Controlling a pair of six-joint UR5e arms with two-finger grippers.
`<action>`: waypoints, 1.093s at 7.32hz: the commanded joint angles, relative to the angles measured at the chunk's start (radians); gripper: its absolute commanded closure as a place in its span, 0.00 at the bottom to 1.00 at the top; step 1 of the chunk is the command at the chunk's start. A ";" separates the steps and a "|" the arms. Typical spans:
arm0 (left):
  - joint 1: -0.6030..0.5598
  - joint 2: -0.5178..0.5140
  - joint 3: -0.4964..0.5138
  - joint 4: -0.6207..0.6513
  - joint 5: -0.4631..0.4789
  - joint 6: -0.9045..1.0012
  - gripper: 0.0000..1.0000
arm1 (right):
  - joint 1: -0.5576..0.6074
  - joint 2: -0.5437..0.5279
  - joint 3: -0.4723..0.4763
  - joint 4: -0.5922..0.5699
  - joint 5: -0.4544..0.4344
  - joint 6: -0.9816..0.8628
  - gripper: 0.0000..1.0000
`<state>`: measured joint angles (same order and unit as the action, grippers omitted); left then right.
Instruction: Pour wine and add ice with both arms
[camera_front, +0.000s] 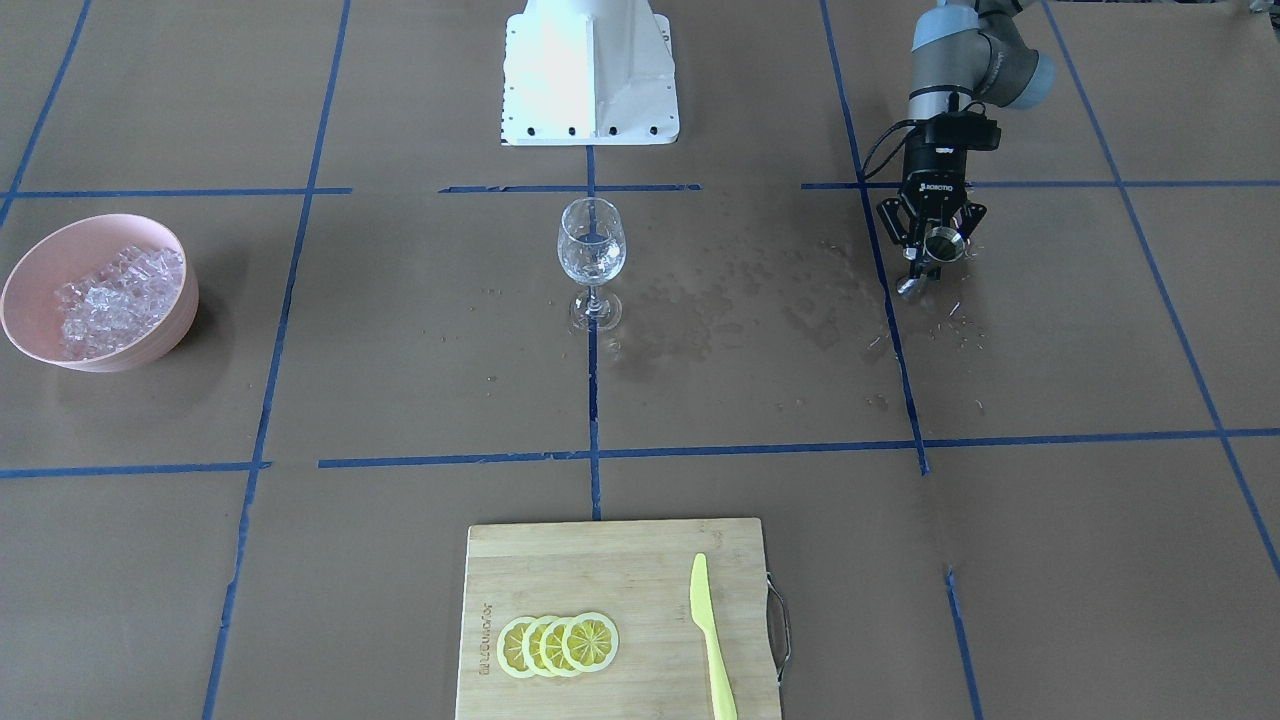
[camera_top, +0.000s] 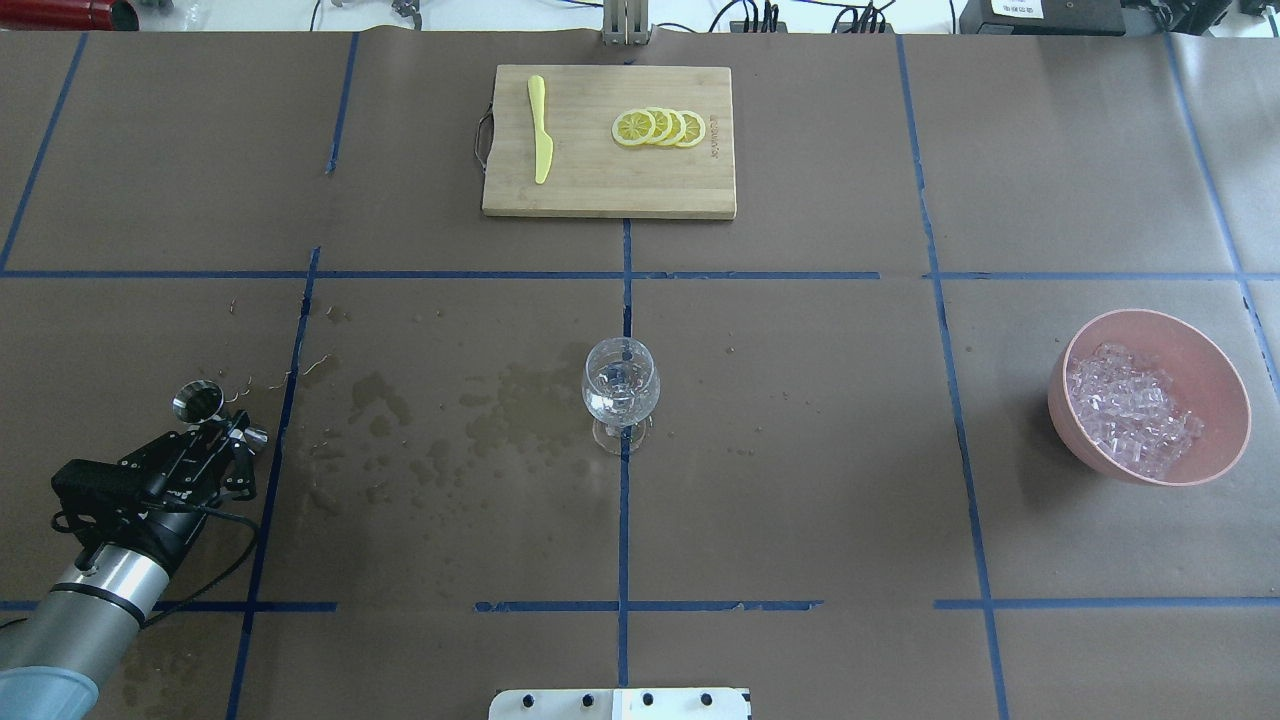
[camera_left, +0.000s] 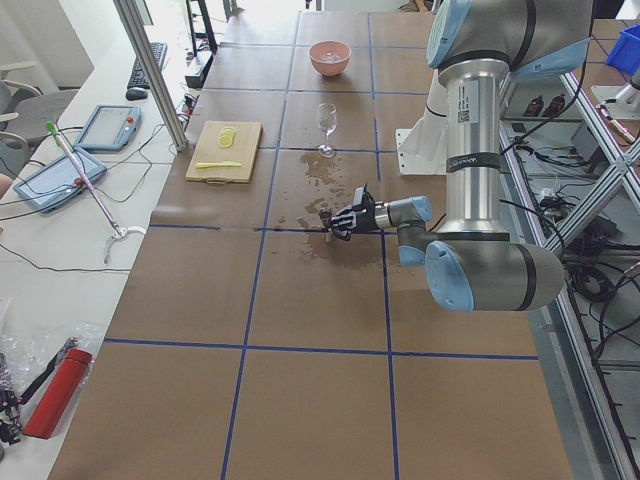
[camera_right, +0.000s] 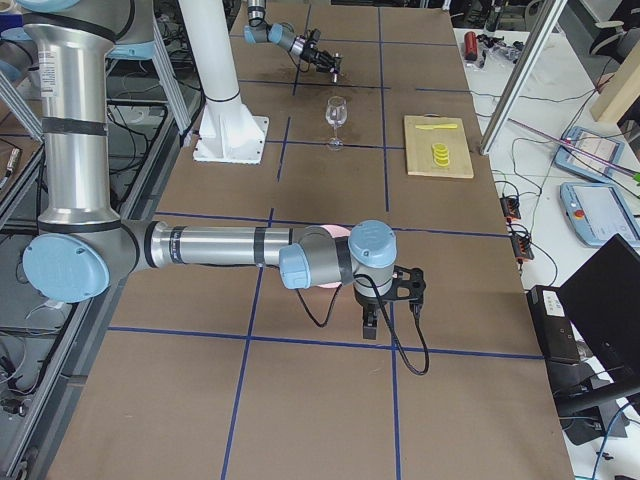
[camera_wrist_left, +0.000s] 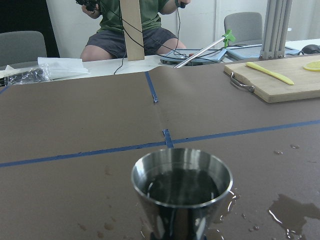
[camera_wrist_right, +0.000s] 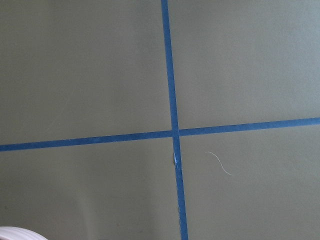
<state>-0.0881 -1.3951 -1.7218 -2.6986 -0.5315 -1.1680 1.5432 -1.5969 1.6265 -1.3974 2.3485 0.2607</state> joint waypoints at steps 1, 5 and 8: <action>-0.015 -0.028 -0.062 -0.001 0.001 0.060 1.00 | 0.000 0.000 0.003 0.000 0.000 0.000 0.00; -0.048 -0.198 -0.103 -0.001 0.007 0.280 1.00 | 0.000 0.000 0.003 0.000 0.000 0.000 0.00; -0.050 -0.329 -0.130 0.003 0.005 0.579 1.00 | 0.000 -0.002 -0.002 0.000 0.003 0.002 0.00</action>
<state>-0.1377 -1.6802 -1.8445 -2.6981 -0.5263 -0.7250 1.5432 -1.5978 1.6263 -1.3975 2.3509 0.2621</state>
